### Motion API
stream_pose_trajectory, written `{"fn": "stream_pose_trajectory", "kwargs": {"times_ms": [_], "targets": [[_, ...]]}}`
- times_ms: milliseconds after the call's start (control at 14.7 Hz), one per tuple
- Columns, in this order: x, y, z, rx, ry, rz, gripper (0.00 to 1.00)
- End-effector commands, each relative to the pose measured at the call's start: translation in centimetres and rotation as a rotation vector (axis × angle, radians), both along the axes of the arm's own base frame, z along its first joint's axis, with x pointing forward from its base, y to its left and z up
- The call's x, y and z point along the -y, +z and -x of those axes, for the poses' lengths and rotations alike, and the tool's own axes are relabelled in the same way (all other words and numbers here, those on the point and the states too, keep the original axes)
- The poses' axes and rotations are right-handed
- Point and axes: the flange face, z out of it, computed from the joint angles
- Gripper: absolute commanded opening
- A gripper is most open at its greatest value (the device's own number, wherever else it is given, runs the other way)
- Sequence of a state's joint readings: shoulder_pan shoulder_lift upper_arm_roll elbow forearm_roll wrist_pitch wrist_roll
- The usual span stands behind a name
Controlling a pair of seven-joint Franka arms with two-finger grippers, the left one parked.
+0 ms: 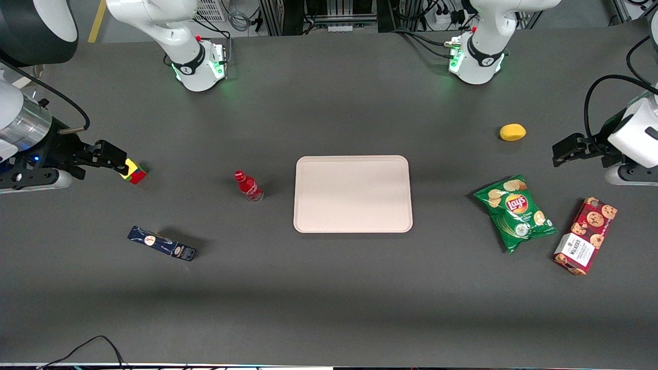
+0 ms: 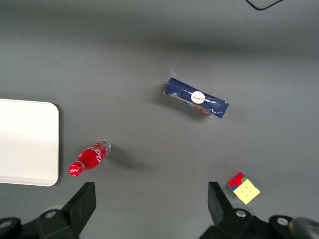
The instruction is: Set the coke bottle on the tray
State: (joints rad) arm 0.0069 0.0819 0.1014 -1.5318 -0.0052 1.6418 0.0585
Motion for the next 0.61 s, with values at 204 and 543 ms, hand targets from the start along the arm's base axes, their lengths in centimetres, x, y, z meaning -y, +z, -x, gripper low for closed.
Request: {"fn": "stream_pose_trajectory", "kwargs": {"times_ms": [204, 543], "targets": [[0.82, 0.58, 0.05, 0.003, 0.004, 0.007, 1.0], [0.56, 0.42, 0.04, 0.0, 0.013, 0.007, 1.0]]}}
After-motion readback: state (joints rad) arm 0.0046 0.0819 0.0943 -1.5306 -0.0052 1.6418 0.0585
